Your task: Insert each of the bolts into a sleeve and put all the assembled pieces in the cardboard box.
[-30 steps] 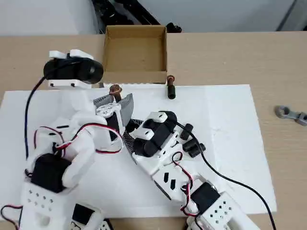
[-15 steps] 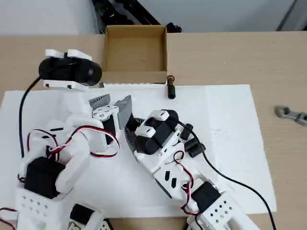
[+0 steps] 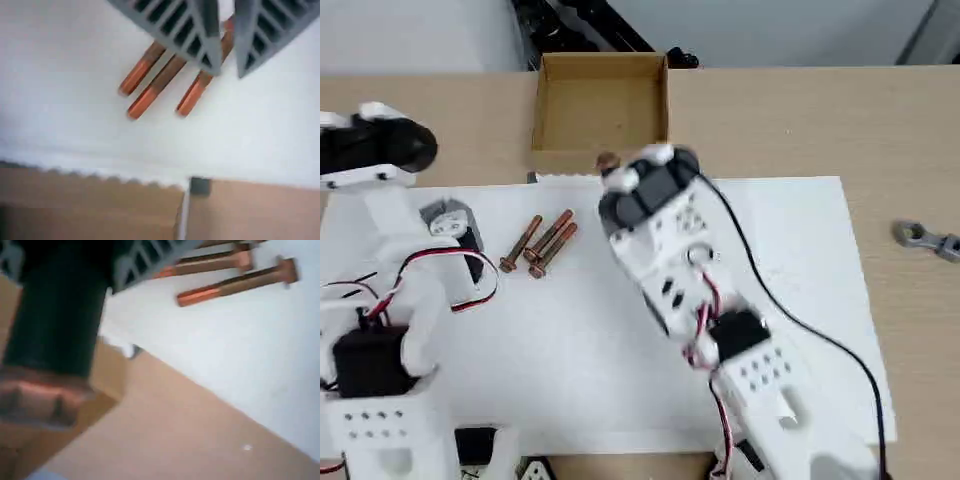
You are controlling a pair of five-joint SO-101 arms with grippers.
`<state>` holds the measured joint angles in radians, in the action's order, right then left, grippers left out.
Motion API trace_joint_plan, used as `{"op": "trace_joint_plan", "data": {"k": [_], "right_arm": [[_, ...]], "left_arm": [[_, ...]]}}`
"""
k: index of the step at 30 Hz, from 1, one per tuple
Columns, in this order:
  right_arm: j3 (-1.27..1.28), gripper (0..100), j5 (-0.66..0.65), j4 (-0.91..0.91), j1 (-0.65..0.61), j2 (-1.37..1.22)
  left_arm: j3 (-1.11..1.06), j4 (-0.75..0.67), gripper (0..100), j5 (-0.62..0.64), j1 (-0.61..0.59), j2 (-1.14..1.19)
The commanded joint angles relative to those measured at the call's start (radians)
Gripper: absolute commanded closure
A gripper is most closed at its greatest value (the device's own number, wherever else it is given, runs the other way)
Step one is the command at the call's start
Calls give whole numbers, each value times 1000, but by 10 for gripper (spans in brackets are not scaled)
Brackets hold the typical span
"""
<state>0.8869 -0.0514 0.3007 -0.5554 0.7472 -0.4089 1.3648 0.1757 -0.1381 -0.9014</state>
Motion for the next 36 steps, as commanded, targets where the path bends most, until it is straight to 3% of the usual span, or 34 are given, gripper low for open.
{"op": "trace_joint_plan", "data": {"k": [1, 6, 15, 24, 31, 36], "right_arm": [[-203, 997, -14, -10, 50, -122], [-390, 997, -63, -25, 85, -295], [-744, 997, -63, -62, 139, -700], [-1003, 994, -63, -58, 174, -1052], [-1022, 854, -34, -44, 179, -1115], [-1022, 853, -18, -21, 177, -1089]], "left_arm": [[-13, 3, 994, -52, -9, -15], [-64, -5, 994, -109, -12, -14], [-263, -66, 994, -103, -12, -15], [-278, -60, 994, -106, -15, -15], [-280, -60, 994, -106, -15, -15], [-282, -60, 994, -107, -15, -11]]}}
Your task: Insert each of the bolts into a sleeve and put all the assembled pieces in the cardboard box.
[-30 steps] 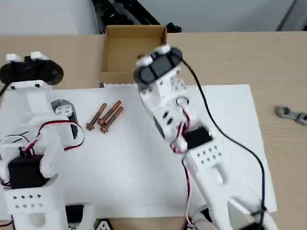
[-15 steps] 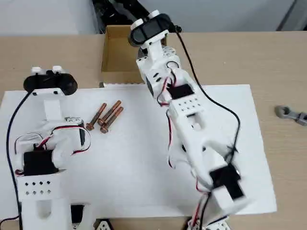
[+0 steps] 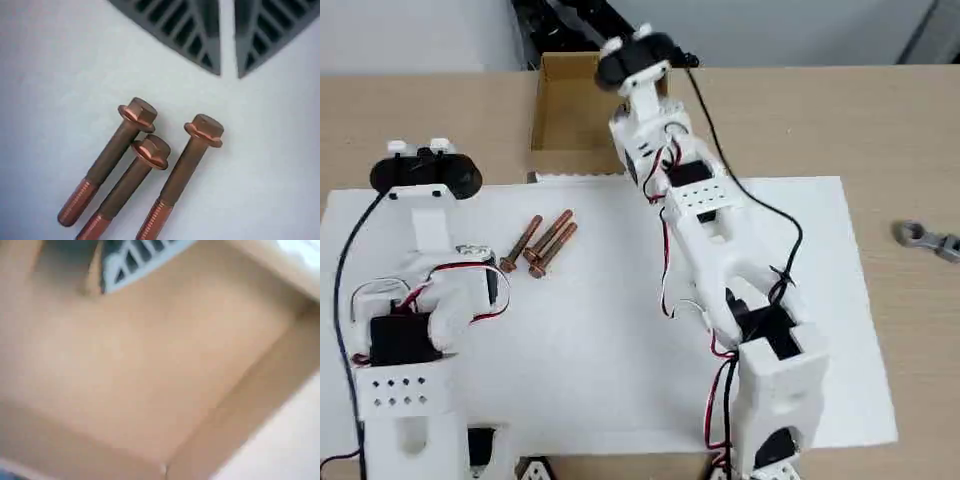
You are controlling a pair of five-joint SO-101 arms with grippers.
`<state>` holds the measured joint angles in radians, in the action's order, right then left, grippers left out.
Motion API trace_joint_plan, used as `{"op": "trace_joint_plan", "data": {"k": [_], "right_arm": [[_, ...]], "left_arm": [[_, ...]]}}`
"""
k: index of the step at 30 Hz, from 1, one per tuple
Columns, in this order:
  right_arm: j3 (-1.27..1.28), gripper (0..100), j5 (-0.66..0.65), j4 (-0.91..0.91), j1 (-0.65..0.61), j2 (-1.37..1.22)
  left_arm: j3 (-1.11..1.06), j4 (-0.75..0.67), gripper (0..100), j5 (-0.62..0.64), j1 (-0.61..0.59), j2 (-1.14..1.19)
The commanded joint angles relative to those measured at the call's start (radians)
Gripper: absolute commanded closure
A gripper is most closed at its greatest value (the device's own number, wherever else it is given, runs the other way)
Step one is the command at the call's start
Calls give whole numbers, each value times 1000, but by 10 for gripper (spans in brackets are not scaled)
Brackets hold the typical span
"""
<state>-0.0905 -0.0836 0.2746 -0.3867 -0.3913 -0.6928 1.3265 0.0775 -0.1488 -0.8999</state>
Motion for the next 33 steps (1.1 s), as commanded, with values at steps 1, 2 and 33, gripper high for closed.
{"op": "trace_joint_plan", "data": {"k": [1, 2, 33], "right_arm": [[-40, 853, 14, 5, 8, 61], [-32, 853, 14, 5, 8, 70], [462, 995, -49, 921, 15, 1047]], "left_arm": [[2, -25, 994, -9, -5, -9], [2, -28, 994, -9, -5, -9], [211, -180, 923, -175, -3, 655]]}}
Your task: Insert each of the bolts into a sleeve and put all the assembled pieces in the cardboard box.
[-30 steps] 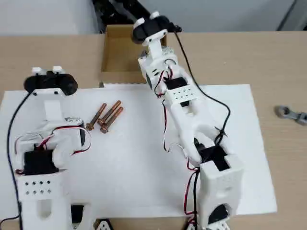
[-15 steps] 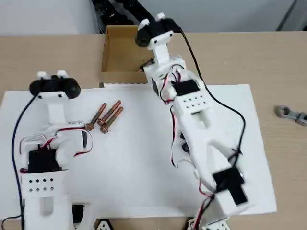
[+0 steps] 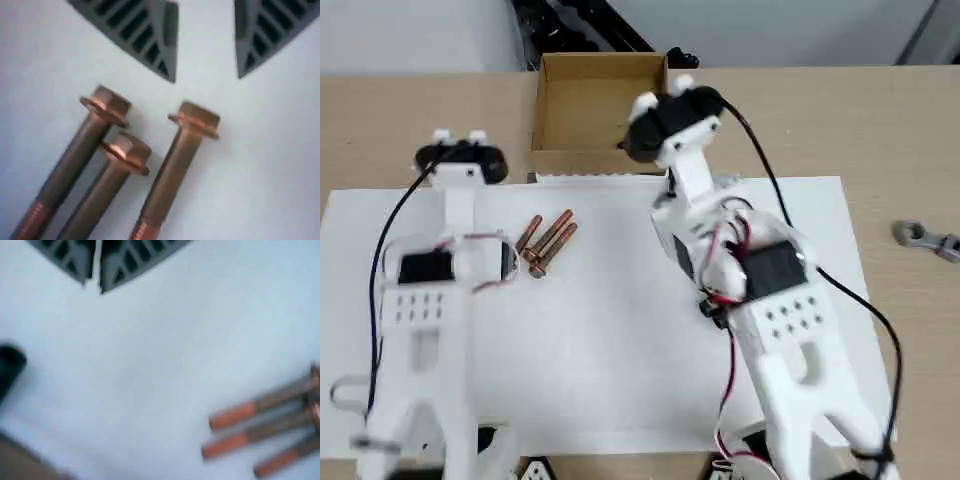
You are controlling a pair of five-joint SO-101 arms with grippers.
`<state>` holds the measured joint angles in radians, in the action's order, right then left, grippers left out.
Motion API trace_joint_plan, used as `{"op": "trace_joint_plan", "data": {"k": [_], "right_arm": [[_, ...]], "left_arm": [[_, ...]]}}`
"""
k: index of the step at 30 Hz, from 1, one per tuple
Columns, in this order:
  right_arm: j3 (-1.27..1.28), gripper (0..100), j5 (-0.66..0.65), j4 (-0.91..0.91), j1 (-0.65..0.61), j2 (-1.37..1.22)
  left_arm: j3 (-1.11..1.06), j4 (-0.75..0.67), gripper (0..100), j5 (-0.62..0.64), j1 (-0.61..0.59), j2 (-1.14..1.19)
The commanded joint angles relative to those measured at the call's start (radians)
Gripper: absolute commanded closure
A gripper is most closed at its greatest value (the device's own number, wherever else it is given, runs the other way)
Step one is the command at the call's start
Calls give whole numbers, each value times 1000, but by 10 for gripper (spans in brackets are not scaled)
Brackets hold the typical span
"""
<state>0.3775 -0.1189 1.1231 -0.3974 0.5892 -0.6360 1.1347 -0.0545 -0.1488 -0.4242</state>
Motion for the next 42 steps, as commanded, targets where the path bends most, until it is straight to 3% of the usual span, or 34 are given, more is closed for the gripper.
{"op": "trace_joint_plan", "data": {"k": [1, 6, 11, 25, 31, 42], "right_arm": [[-6, 995, -15, 91, 38, 79], [-6, 995, -15, 133, 74, 124], [-6, 995, -17, 145, 74, 131], [-6, 995, -17, 142, 79, 127], [-6, 995, -17, 143, 79, 127], [-6, 995, -17, 143, 79, 127]], "left_arm": [[214, 40, 923, -61, -3, 258], [479, 157, 927, -222, -2, 543], [602, 269, 927, -334, -14, 594], [619, 370, 858, -361, -34, 634], [650, 385, 784, -354, -26, 634], [697, 356, 782, -354, -28, 698]]}}
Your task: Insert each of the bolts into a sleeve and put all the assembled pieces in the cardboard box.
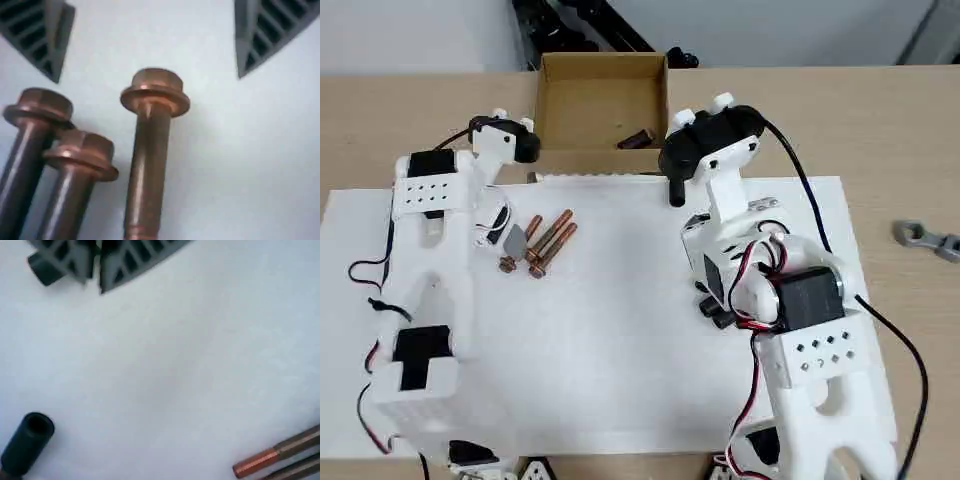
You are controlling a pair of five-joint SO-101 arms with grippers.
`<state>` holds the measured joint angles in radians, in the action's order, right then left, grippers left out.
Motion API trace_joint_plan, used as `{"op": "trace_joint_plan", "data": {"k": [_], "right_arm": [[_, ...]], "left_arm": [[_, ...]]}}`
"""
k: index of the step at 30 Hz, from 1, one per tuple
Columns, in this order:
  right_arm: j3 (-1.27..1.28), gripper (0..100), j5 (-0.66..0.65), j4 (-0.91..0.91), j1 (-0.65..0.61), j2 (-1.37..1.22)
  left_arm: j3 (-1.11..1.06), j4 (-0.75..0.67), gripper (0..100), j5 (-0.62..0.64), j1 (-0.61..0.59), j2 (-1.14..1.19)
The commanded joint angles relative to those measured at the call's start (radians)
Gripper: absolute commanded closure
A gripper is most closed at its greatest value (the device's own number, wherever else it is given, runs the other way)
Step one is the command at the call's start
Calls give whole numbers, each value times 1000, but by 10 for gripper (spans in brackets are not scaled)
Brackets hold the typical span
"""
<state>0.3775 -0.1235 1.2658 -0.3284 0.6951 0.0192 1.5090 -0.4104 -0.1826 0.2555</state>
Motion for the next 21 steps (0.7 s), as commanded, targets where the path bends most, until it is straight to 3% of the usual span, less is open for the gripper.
{"op": "trace_joint_plan", "data": {"k": [1, 16, 21], "right_arm": [[-6, 995, -12, 1, 10, 21], [-6, 995, -12, 1, 10, 18], [-6, 995, -12, 1, 10, 18]], "left_arm": [[42, -34, 782, 2, 5, 44], [42, -158, 790, 35, 12, 149], [41, -155, 934, 35, 52, 149]]}}
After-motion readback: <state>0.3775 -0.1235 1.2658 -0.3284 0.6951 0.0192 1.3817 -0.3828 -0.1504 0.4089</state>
